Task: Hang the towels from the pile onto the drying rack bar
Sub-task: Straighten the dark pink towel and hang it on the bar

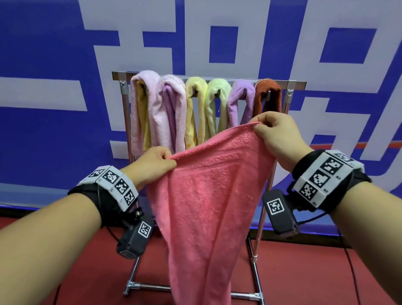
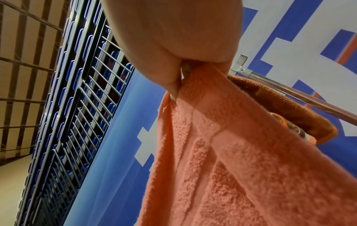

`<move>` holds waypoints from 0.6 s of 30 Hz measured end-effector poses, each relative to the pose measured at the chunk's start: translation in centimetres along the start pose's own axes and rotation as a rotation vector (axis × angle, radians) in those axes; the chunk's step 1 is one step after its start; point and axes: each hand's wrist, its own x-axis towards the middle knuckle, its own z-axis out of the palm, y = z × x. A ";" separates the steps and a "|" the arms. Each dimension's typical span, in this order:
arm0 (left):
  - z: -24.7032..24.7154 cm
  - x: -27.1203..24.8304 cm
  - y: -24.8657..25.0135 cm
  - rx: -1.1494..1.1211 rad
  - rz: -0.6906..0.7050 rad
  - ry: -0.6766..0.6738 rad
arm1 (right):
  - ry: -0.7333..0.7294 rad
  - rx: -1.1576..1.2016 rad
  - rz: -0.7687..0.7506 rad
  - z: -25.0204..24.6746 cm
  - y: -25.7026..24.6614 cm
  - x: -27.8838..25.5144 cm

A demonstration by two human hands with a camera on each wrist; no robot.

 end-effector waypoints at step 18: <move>-2.6 1.2 -1.4 -0.270 -0.192 -0.065 | -0.006 -0.033 0.084 -0.6 3.0 -0.3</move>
